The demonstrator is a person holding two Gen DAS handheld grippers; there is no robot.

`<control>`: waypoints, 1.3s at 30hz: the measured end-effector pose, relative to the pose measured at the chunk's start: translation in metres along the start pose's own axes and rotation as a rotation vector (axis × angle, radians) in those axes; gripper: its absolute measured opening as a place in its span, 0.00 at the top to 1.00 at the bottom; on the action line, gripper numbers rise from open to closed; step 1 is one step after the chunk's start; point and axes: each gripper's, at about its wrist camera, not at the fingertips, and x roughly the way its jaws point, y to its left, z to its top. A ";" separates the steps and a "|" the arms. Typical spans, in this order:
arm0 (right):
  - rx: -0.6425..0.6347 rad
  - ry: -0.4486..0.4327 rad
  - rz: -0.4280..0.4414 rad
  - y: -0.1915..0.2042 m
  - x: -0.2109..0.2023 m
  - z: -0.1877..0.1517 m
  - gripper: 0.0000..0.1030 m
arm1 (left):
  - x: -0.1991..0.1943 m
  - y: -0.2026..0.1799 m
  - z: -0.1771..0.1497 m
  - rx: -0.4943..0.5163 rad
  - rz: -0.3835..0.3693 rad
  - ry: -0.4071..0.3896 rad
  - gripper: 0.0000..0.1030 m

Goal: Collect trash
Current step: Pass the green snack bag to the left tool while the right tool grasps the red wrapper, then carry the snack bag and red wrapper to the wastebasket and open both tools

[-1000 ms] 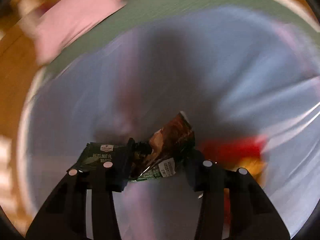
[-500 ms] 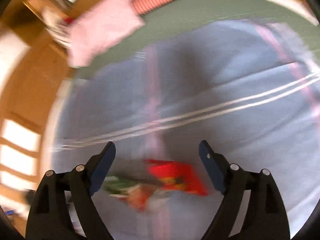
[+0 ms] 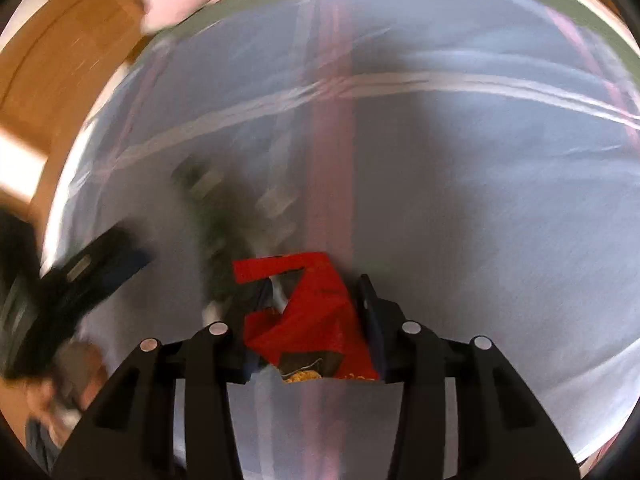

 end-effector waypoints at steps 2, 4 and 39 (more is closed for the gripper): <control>-0.011 0.044 0.020 0.009 -0.001 -0.015 0.58 | 0.001 -0.005 -0.003 0.021 -0.007 0.001 0.06; -0.029 0.045 -0.025 0.015 -0.012 -0.035 0.58 | 0.005 -0.010 -0.006 0.044 -0.022 0.018 0.05; 0.230 -0.473 -0.278 -0.022 -0.264 -0.334 0.33 | -0.157 -0.173 -0.284 0.614 -0.069 0.061 0.80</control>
